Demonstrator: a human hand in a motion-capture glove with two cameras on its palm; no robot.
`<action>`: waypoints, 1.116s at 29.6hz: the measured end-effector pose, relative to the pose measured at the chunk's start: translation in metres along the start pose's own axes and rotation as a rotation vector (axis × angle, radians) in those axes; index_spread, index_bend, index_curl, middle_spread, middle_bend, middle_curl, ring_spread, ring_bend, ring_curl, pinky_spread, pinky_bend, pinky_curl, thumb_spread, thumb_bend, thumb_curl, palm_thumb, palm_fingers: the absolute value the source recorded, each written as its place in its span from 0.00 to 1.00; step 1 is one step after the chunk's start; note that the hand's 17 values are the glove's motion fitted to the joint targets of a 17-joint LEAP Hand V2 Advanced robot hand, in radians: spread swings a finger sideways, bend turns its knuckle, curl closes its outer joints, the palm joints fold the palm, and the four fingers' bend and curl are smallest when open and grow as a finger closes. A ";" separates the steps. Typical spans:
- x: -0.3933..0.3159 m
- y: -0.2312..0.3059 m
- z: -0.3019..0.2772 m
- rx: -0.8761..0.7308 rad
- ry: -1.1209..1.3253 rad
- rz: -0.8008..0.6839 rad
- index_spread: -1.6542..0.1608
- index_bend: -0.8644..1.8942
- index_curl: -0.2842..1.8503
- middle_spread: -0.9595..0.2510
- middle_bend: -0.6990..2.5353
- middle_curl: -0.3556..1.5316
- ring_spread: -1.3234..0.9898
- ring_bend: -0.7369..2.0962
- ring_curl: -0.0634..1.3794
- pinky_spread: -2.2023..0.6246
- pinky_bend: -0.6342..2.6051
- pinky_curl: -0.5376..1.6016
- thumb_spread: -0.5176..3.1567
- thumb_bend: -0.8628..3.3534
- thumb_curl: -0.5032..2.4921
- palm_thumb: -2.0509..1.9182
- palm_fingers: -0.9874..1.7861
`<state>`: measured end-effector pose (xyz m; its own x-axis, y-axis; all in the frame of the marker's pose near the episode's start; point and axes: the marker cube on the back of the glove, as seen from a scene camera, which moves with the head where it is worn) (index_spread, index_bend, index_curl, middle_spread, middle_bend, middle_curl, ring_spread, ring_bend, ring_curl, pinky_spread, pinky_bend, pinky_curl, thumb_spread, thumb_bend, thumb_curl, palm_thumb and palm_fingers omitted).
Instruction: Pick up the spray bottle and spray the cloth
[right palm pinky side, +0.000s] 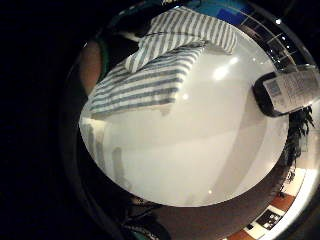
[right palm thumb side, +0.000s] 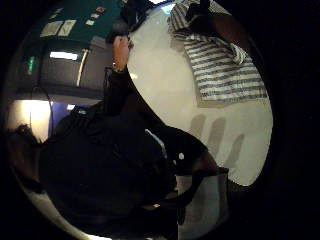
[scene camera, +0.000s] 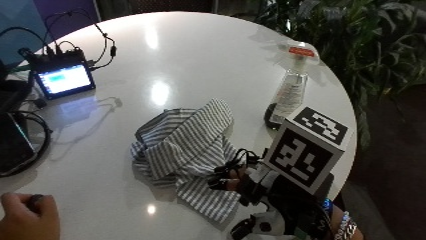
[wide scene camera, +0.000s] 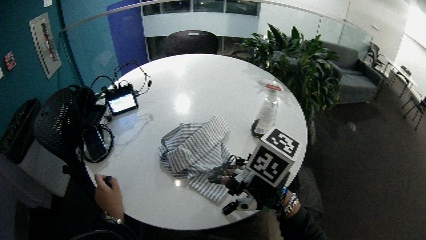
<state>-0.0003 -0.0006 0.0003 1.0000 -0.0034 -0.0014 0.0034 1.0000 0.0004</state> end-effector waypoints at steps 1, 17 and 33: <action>0.000 0.000 0.000 -0.001 0.000 0.000 0.79 0.42 0.17 0.74 0.30 0.23 0.55 0.37 0.09 0.82 0.28 0.28 0.25 0.24 0.19 0.59 0.59; -0.001 -0.004 -0.003 -0.004 0.021 -0.007 0.69 0.39 0.25 0.71 0.29 0.30 0.53 0.36 0.19 0.86 0.26 0.35 0.38 0.22 0.22 0.61 0.58; 0.064 -0.051 -0.120 0.265 0.203 0.127 0.68 0.36 0.27 0.70 0.28 0.34 0.52 0.36 0.22 0.86 0.25 0.37 0.42 0.21 0.24 0.64 0.60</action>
<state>0.0634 -0.0522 -0.1202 0.9720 0.1478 -0.1829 -0.0943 0.9575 0.2725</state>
